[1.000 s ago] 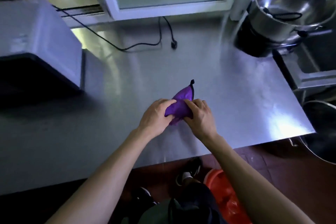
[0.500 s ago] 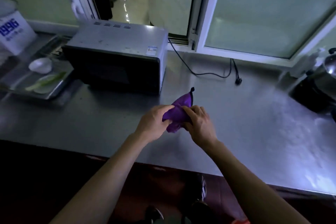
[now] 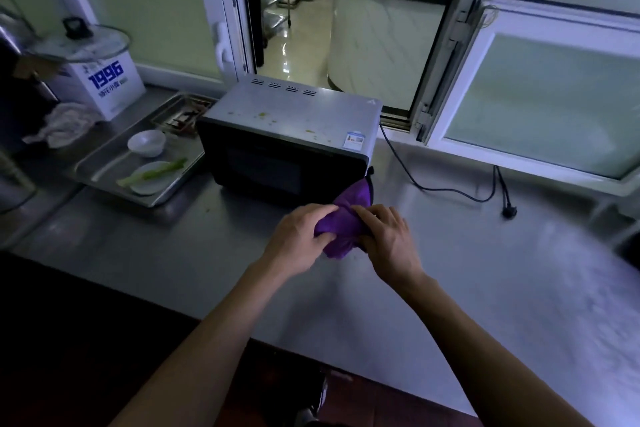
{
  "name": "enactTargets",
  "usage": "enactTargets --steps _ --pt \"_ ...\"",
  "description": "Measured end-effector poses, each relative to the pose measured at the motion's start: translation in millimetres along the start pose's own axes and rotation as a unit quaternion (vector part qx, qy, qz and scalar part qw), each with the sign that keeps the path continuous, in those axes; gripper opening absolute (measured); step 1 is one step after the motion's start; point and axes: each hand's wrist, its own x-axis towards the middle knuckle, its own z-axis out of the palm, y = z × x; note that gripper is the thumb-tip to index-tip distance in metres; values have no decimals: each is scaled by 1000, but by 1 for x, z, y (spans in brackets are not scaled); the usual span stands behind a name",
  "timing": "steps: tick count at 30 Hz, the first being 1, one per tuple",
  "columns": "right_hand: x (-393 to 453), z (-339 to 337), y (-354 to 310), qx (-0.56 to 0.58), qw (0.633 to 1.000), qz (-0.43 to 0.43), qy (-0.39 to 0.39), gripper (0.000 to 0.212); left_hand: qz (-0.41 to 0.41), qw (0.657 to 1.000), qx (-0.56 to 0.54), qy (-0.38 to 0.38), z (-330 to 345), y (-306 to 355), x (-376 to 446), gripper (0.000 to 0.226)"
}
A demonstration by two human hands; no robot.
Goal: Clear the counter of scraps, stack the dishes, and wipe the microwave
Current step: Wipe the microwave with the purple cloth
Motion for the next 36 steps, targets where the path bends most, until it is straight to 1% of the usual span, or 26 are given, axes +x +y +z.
enactTargets --steps 7,10,15,18,20,23,28,30,33,36 --pt "73 11 0 13 1000 11 22 53 22 999 42 -2 -29 -27 65 52" --pt "102 12 11 4 999 26 43 53 41 998 50 -5 -34 -32 96 52" --pt "145 17 38 -9 995 61 73 56 76 992 98 5 -30 -32 153 53" --pt "169 23 48 -8 994 78 73 57 78 989 123 8 -29 -35 180 52" --pt "184 28 52 -6 993 98 58 56 65 988 140 11 -29 -39 194 49" --pt "199 32 54 11 991 128 25 55 54 989 135 9 -33 -49 205 39" --pt "214 33 46 44 984 164 -56 64 51 990 128 16 -42 -72 214 31" --pt "222 38 41 26 980 174 -89 68 47 990 133 22 -48 -81 217 30" --pt "233 52 31 -36 972 193 -131 80 48 989 141 22 -58 -97 222 30" --pt "242 70 22 -73 966 204 -143 79 48 985 168 1 -70 -115 226 32"
